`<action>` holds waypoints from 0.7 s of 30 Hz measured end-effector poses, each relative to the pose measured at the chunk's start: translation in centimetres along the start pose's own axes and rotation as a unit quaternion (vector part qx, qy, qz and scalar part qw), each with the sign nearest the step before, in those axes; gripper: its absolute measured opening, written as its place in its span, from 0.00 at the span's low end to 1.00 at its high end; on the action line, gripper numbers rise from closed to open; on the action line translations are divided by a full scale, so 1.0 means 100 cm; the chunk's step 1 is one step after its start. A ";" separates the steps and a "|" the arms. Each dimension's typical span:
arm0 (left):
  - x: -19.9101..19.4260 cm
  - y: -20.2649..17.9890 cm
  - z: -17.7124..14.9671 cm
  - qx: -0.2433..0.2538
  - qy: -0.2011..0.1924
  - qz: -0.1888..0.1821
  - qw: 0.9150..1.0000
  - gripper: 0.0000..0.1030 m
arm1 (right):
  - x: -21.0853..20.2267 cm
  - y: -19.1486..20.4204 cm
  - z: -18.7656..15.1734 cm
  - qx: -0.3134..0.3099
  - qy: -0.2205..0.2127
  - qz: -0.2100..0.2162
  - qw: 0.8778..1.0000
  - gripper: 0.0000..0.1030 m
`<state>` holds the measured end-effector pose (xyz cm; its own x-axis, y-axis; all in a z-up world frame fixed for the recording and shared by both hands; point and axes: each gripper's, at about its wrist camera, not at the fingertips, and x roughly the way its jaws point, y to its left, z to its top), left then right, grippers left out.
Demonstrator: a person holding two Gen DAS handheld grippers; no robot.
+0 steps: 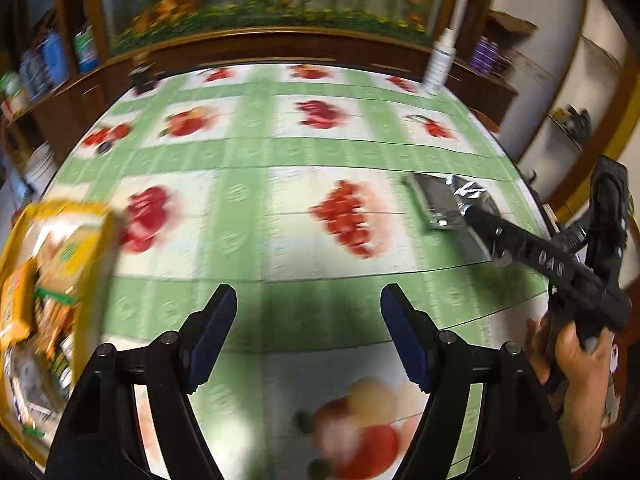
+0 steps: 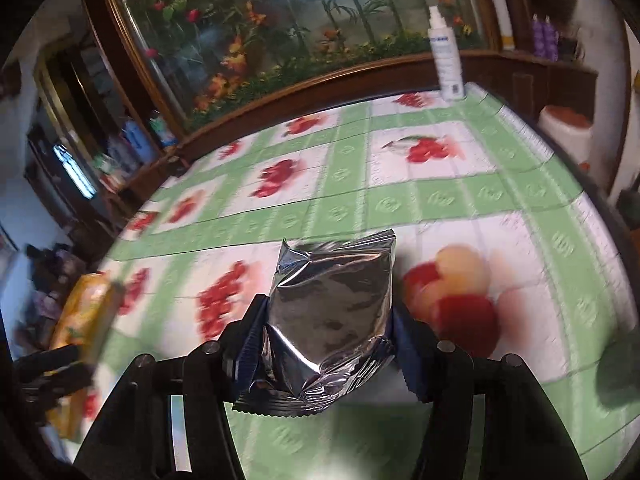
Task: Organize snacks
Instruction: 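Grasp the second silver foil packet with the left tool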
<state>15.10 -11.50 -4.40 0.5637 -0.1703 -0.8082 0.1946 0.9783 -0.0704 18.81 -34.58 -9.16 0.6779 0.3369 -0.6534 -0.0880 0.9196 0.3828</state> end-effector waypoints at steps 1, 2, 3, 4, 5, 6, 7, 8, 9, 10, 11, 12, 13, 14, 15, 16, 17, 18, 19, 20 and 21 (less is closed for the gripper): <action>0.005 -0.009 0.004 0.006 0.002 -0.002 1.000 0.72 | -0.006 0.000 -0.004 0.000 -0.005 -0.004 1.000 0.59; 0.012 -0.017 0.009 0.010 0.007 -0.004 1.000 0.72 | -0.015 -0.001 -0.008 0.003 -0.012 -0.009 1.000 0.59; 0.020 -0.026 0.015 0.010 0.014 -0.013 1.000 0.72 | -0.023 -0.003 -0.012 0.008 -0.018 -0.011 1.000 0.59; 0.027 -0.033 0.021 0.008 0.019 -0.023 1.000 0.72 | -0.032 -0.007 -0.015 0.013 -0.026 -0.013 1.000 0.59; 0.033 -0.042 0.027 0.006 0.020 -0.029 0.999 0.72 | -0.043 -0.010 -0.019 0.016 -0.036 -0.023 0.999 0.59; 0.040 -0.051 0.033 0.003 0.019 -0.032 0.999 0.72 | -0.052 -0.013 -0.022 0.019 -0.044 -0.027 0.998 0.59; 0.045 -0.059 0.037 0.002 0.020 -0.032 0.999 0.72 | -0.063 -0.017 -0.026 0.025 -0.054 -0.028 0.998 0.59; 0.053 -0.068 0.042 -0.001 0.024 -0.033 0.999 0.72 | -0.073 -0.020 -0.029 0.029 -0.061 -0.032 0.997 0.59; 0.059 -0.076 0.047 -0.006 0.025 -0.035 0.999 0.72 | -0.080 -0.023 -0.032 0.029 -0.070 -0.039 0.996 0.59; 0.066 -0.086 0.052 -0.009 0.024 -0.034 0.999 0.72 | -0.089 -0.027 -0.036 0.031 -0.078 -0.043 0.996 0.59; 0.072 -0.092 0.056 -0.011 0.023 -0.028 0.999 0.72 | -0.096 -0.030 -0.039 0.033 -0.083 -0.047 0.995 0.59; 0.078 -0.101 0.061 -0.013 0.023 -0.025 0.999 0.72 | -0.101 -0.032 -0.040 0.035 -0.087 -0.052 0.994 0.59; 0.083 -0.107 0.065 -0.014 0.024 -0.024 0.999 0.72 | -0.106 -0.035 -0.042 0.036 -0.089 -0.054 0.994 0.59; 0.088 -0.113 0.069 -0.014 0.024 -0.021 0.999 0.72 | -0.109 -0.038 -0.043 0.038 -0.092 -0.054 0.994 0.59; 0.093 -0.119 0.072 -0.014 0.023 -0.017 0.999 0.72 | -0.112 -0.041 -0.044 0.042 -0.093 -0.054 0.993 0.59; 0.098 -0.125 0.076 -0.011 0.022 -0.010 1.000 0.72 | -0.115 -0.044 -0.046 0.044 -0.094 -0.053 0.993 0.59; 0.105 -0.131 0.078 -0.007 0.025 0.002 1.000 0.72 | -0.117 -0.045 -0.047 0.045 -0.095 -0.051 0.993 0.59; 0.111 -0.134 0.078 -0.005 0.031 0.013 0.999 0.72 | -0.118 -0.047 -0.048 0.047 -0.096 -0.049 0.993 0.59; 0.121 -0.136 0.078 -0.004 0.046 0.020 0.999 0.72 | -0.119 -0.048 -0.048 0.050 -0.097 -0.046 0.993 0.59; 0.129 -0.136 0.076 -0.004 0.060 0.020 0.998 0.72 | -0.120 -0.049 -0.048 0.052 -0.098 -0.043 0.993 0.59; 0.136 -0.136 0.073 -0.003 0.073 0.021 0.997 0.71 | -0.121 -0.049 -0.048 0.052 -0.100 -0.041 0.993 0.59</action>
<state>26.00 -28.02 -10.19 0.4476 -0.1112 -0.8873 0.1693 0.9848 -0.0380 7.53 -42.15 -6.25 0.8116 0.2054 -0.5469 0.0419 0.9133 0.4052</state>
